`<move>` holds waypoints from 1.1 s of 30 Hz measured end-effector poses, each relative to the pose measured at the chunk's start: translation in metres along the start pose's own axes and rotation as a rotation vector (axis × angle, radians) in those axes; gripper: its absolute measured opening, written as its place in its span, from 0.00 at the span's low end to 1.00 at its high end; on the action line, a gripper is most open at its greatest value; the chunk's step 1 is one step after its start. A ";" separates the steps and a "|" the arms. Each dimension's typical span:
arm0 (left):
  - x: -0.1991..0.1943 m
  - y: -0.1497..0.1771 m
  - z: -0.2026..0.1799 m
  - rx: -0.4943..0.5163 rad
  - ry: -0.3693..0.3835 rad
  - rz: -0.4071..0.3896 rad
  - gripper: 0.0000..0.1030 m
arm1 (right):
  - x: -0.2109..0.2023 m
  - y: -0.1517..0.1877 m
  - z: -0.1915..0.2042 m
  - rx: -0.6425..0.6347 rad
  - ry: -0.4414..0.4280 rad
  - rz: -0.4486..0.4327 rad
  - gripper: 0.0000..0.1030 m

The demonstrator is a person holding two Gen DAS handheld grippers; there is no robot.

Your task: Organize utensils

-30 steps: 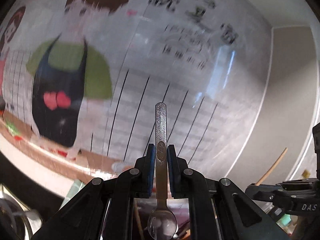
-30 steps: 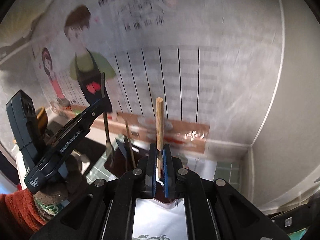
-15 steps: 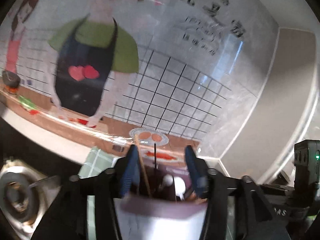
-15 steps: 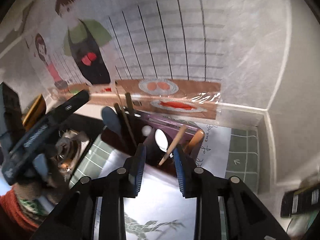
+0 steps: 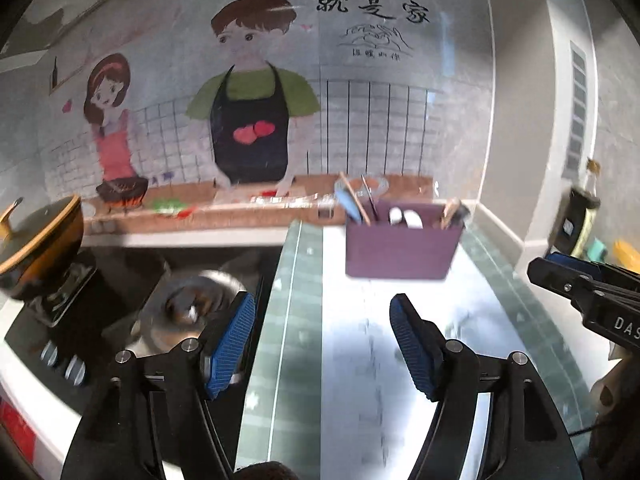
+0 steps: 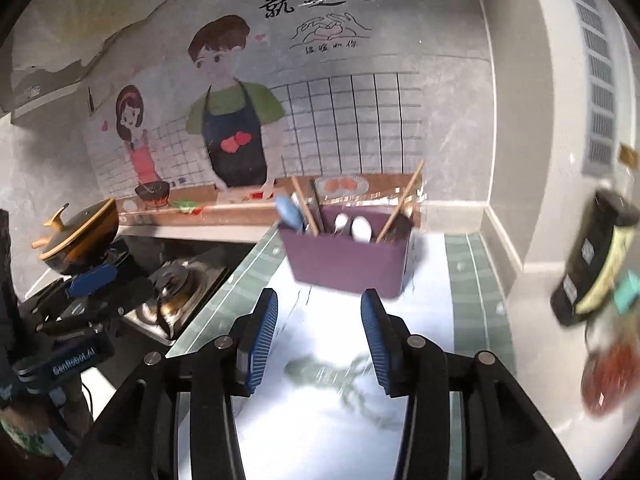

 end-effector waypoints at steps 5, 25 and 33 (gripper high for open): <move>-0.023 0.024 -0.002 0.008 0.002 0.028 0.68 | -0.023 0.035 0.022 -0.017 0.052 -0.004 0.40; -0.051 0.039 0.004 -0.011 -0.001 0.029 0.68 | -0.054 0.066 0.056 -0.055 0.104 -0.032 0.40; -0.046 0.039 0.006 -0.021 0.003 0.039 0.68 | -0.050 0.065 0.056 -0.057 0.102 -0.025 0.40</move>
Point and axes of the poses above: each gripper's, at about its wrist camera, not at the fingertips, and x roughly the way its jaws point, z to its left, y to its underside, the point moved 5 cm from there along x, roughly the way its jaws point, and after that the axes turned 8 degrees about y, right-handed, at the moved point
